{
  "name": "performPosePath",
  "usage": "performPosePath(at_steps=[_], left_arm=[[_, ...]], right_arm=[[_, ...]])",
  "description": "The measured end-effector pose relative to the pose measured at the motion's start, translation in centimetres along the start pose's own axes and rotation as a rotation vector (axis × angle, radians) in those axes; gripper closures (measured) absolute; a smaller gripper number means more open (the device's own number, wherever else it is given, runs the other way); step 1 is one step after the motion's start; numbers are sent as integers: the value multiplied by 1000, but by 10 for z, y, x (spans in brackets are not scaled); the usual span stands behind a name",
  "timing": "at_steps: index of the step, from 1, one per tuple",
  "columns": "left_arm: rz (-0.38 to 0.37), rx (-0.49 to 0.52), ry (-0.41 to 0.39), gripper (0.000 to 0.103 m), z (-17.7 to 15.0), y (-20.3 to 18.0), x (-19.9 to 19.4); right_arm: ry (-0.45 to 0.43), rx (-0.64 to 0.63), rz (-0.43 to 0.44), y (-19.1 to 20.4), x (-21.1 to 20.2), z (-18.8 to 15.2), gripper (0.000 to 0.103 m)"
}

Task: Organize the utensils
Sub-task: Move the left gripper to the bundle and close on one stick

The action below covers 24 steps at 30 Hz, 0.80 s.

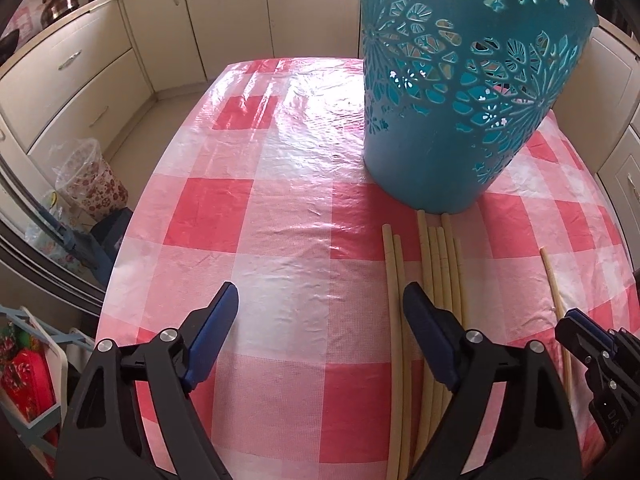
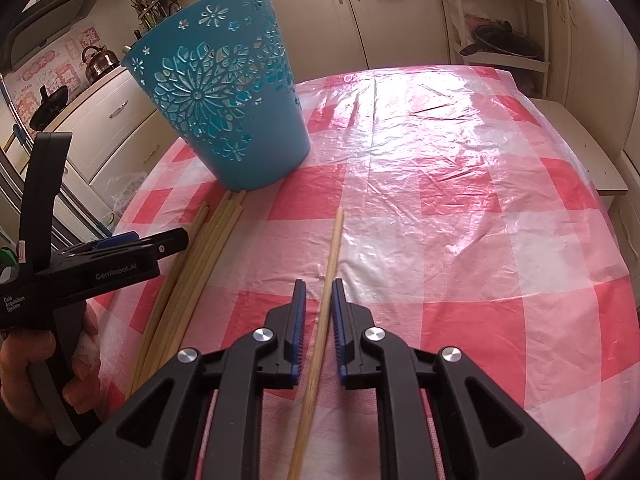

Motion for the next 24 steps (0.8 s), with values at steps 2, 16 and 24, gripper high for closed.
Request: performPosePath(at_steps=[2, 16, 24], left_arm=[[11, 6, 2, 22, 1, 1, -1], [10, 15, 18, 31, -2, 1, 3], [-44, 59, 1, 69, 5, -14, 0]], right_arm=[[0, -2, 1, 0, 0, 0, 88], [0, -7, 11, 2, 1, 0, 83], [23, 1, -5, 2, 2, 2, 83]])
Point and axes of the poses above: each gripper's, at about its wrist camera, not at the fingertips, and x roughly the way its jaws point, y to its left, z to its top, the point moved 7 cm from there along x, roughly the way its jaws point, and after that the axes turned 13 degrees about x, right-handed, at the moved point
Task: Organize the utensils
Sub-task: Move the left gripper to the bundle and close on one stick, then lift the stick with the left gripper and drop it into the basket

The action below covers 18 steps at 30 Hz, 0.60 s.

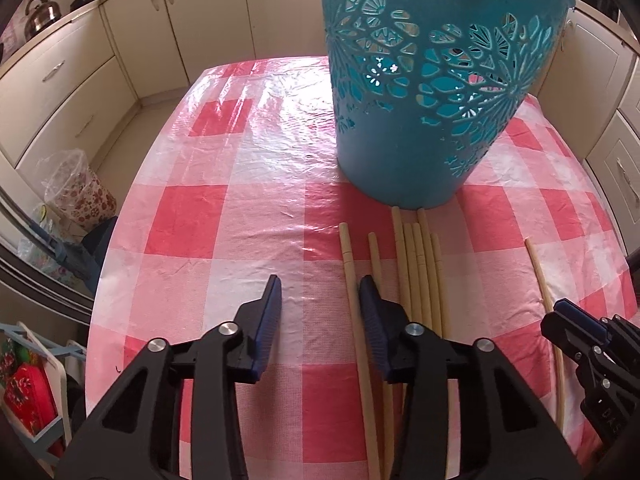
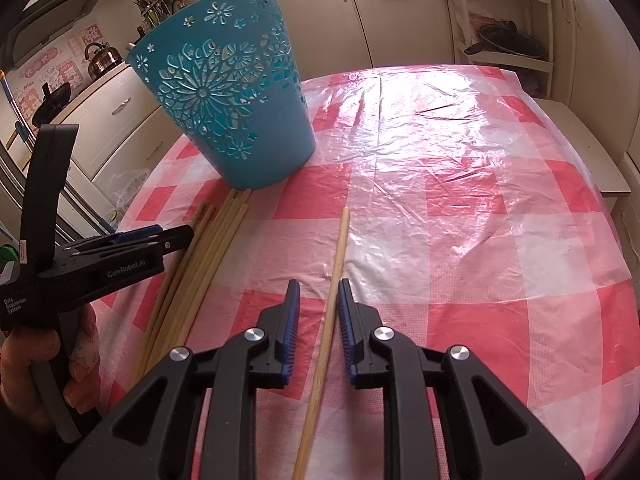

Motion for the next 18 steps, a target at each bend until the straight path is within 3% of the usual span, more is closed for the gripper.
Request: performPosePath(at_steps=[9, 18], left_arm=[[-35, 3, 7, 97, 6, -4, 2], [-46, 0, -18, 98, 2, -3, -5]], right_arm=[[-21, -48, -59, 5, 10, 10, 81], [-22, -29, -12, 4, 9, 10, 75]])
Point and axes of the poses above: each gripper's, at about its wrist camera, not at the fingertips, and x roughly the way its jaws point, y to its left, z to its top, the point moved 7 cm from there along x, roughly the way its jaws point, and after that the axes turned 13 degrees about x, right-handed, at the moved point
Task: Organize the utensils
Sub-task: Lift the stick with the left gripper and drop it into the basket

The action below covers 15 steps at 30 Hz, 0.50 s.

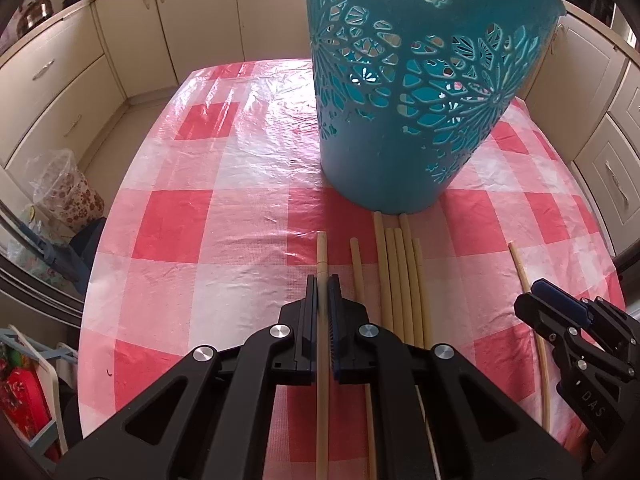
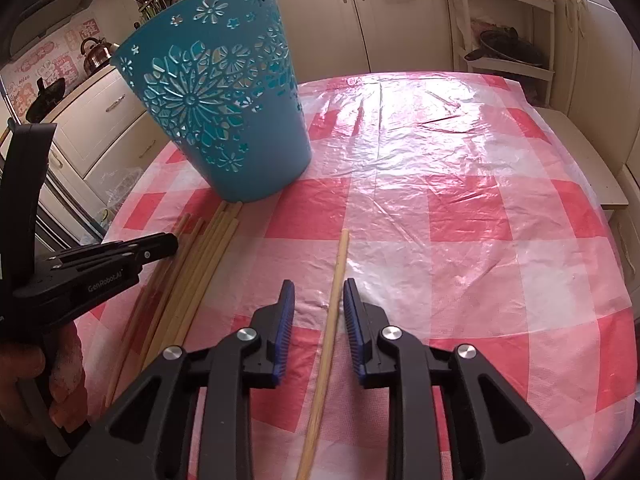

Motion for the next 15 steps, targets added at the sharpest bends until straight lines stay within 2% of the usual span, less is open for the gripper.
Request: performPosePath(at_steps=[5, 11, 15], left_arm=[[13, 18, -29, 98, -5, -1, -17], [17, 27, -75, 98, -9, 0, -40], [-18, 22, -145, 98, -5, 3, -67]], right_arm=[[7, -71, -10, 12, 1, -5, 57], [5, -96, -31, 14, 3, -6, 55], [2, -96, -33, 15, 4, -6, 55]])
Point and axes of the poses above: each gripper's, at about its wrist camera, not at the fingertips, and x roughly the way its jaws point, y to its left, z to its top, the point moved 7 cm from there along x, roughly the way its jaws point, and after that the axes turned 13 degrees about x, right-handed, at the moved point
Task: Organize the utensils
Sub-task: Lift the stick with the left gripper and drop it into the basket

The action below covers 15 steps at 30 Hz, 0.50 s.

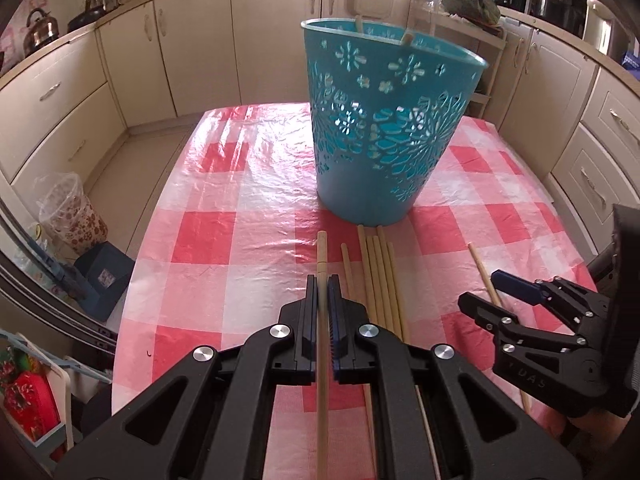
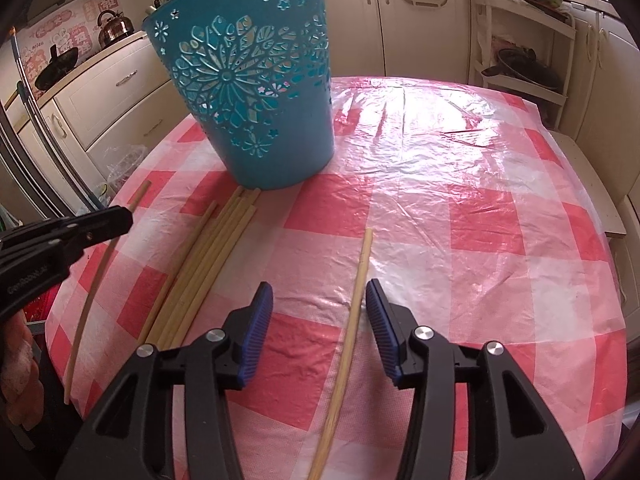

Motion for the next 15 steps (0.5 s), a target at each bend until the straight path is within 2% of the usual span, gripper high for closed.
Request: performPosePath(at_steps=[7, 15], left_arm=[[-103, -59, -183, 98, 43, 14, -65], [-152, -90, -386, 98, 108, 22, -131]], right_arm=[[9, 24, 51, -3, -3, 0, 49], [13, 48, 88, -4, -4, 1, 46]])
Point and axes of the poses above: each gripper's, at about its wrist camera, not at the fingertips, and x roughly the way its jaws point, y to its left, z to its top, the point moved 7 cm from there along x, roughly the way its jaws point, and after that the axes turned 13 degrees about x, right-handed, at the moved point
